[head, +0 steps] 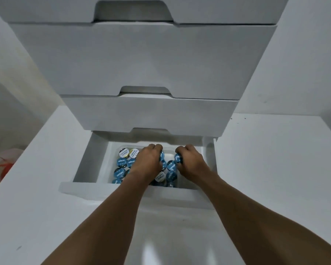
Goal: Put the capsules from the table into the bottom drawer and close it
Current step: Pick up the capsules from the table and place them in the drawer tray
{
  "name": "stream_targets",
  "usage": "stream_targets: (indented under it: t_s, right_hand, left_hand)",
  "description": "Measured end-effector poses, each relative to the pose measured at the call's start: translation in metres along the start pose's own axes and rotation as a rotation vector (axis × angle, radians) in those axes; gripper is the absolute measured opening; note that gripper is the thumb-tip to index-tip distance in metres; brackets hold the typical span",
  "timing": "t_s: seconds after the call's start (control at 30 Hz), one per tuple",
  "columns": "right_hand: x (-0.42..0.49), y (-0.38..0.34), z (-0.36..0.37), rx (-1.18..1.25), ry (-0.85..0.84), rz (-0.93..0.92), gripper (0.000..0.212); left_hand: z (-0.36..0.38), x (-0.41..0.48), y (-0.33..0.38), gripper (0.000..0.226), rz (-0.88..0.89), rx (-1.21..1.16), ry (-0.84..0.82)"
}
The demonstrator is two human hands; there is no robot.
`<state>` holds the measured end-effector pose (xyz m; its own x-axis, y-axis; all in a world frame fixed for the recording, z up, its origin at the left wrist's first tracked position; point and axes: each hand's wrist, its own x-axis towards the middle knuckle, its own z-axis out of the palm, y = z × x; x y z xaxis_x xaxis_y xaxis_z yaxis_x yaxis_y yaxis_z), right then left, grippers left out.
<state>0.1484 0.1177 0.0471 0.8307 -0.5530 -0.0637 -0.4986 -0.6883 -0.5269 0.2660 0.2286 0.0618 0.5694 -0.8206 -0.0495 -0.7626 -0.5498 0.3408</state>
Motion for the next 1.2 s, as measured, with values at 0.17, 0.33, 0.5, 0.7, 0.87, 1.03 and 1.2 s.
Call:
stream_targets:
  t_s: [0.17, 0.33, 0.5, 0.7, 0.87, 1.03, 1.2]
  right_hand:
    - [0.011, 0.005, 0.01, 0.071, 0.005, 0.005, 0.031]
    - [0.019, 0.008, 0.018, 0.033, -0.022, 0.024, 0.032]
    - [0.027, 0.007, 0.024, -0.005, -0.019, 0.026, 0.042]
    - [0.037, 0.006, 0.03, -0.03, -0.022, 0.052, 0.038]
    - [0.04, 0.008, 0.034, -0.055, -0.027, 0.069, 0.041]
    - [0.042, 0.01, 0.037, -0.078, -0.03, 0.067, 0.04]
    - [0.046, 0.012, 0.038, -0.084, -0.032, 0.063, 0.04]
  left_hand:
    - [0.013, 0.017, -0.008, 0.044, 0.03, -0.06, -0.029]
    - [0.025, 0.027, -0.018, 0.045, 0.118, -0.095, 0.007]
    - [0.03, 0.032, -0.025, 0.044, 0.144, -0.136, 0.017]
    - [0.033, 0.041, -0.033, 0.047, 0.139, -0.144, -0.031]
    - [0.039, 0.049, -0.035, 0.052, 0.141, -0.111, -0.096]
    - [0.046, 0.052, -0.037, 0.051, 0.142, -0.068, -0.132]
    - [0.048, 0.055, -0.041, 0.053, 0.156, -0.061, -0.122]
